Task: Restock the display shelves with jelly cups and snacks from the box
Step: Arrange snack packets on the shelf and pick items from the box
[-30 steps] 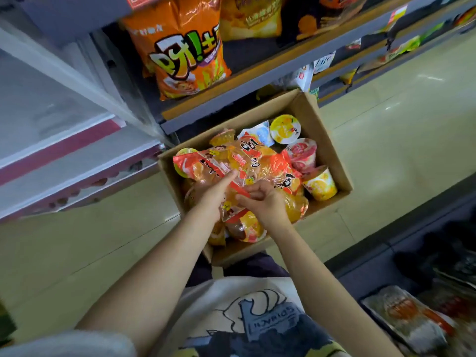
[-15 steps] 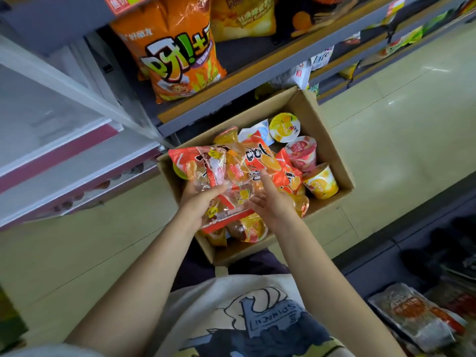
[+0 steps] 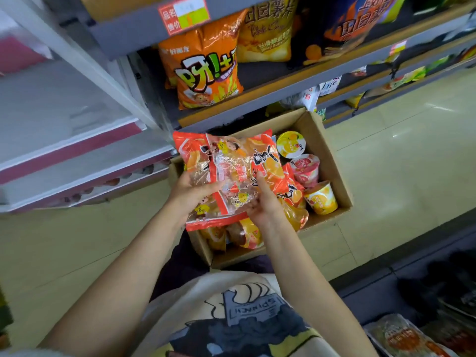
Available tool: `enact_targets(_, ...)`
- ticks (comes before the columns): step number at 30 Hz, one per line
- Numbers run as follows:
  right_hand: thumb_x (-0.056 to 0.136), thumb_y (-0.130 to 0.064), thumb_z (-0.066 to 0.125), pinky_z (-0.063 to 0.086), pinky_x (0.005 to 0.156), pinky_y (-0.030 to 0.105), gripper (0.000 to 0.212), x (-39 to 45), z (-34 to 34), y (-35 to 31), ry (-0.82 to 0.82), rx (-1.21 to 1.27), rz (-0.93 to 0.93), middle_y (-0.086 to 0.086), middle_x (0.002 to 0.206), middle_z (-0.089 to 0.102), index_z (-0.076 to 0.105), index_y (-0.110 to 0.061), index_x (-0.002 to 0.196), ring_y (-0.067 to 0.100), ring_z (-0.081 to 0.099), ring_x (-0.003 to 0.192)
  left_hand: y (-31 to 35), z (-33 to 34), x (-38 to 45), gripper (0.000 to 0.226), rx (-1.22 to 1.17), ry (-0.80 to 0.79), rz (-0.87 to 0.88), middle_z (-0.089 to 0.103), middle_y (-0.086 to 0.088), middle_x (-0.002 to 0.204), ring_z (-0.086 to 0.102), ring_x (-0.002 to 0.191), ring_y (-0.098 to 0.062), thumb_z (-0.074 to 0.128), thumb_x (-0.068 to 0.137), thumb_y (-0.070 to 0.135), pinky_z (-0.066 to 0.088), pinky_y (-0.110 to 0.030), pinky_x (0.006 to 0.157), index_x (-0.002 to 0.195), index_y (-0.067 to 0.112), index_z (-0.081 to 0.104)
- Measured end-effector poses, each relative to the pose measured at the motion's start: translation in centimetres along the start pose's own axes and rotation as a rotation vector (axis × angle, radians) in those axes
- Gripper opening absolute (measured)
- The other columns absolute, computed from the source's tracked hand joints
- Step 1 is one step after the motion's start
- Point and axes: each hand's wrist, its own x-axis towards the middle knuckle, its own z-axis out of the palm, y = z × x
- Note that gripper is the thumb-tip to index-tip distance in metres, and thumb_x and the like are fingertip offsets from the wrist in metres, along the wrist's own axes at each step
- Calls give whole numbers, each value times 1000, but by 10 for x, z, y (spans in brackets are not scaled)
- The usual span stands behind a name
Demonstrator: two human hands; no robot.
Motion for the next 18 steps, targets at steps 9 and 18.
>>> enact_targets(9,84,-15,79,53,53,26,38,-44,-14,-20,-33,-172,-362,13,101,75,65,-1,116,20,70,64,3,-51,-19,73,-113,124,94,48,7,129,51,111,-14,81,79,34,40,-27,90,141,25,44)
enact_targets(18,65,-25,90,57,81,44,30,-83,64,52,-297,-724,-408,11,88,72,69,-12,83,32,67,84,-18,-204,-53,98,-67,143,102,35,-8,158,40,140,-31,81,73,50,36,-45,109,153,22,30)
